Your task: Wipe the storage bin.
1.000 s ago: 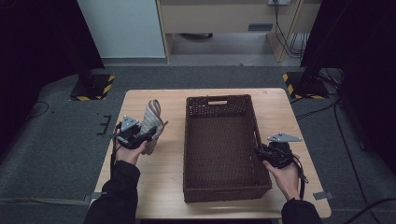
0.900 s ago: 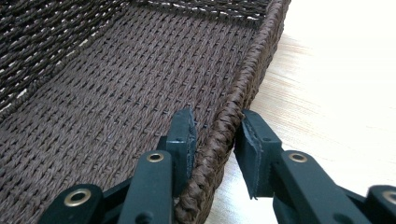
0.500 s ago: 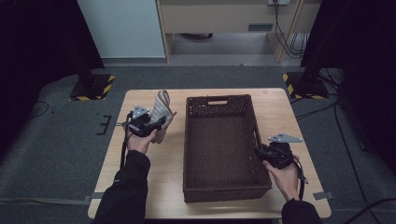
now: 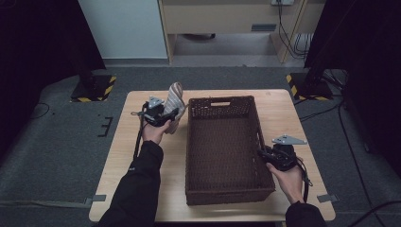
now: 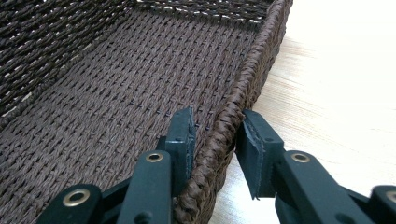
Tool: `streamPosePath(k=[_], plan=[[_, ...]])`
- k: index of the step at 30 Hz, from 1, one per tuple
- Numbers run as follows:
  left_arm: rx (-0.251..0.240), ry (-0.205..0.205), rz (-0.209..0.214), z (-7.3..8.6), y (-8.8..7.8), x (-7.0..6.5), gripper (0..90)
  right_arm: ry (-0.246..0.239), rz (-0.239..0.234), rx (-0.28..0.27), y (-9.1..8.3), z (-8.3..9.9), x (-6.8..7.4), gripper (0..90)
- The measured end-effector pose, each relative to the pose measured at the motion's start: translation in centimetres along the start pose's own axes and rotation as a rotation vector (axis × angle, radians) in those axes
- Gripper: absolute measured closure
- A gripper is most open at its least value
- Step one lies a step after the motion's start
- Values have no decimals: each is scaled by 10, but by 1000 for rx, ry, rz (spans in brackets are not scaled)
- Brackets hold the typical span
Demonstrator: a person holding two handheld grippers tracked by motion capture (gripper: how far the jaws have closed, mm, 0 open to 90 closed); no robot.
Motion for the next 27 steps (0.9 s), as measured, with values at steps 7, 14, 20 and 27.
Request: streamPosePath(k=[7,14,20,27], plan=[[46,33,29,1,30,-8,587,5,-6,-1,0,0,0,667],[128,75,14,19,53,-3,604,9,-9,0,0,1,0,664],[222,70,28,66,75,-9,609,8,-8,0,0,0,0,664],[163,-18,76,44,48,0,610,5,-5,-2,0,0,0,665]])
Point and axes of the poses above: each handheld gripper's, and its own axes: y roughly forward along the jaws, z roughly out of its underside, x roughly to its left, the point moved 5 cm from there along y, roughly forward along the jaws, and after that the axes turned 2 degrees about x, right-handed, at the moved point
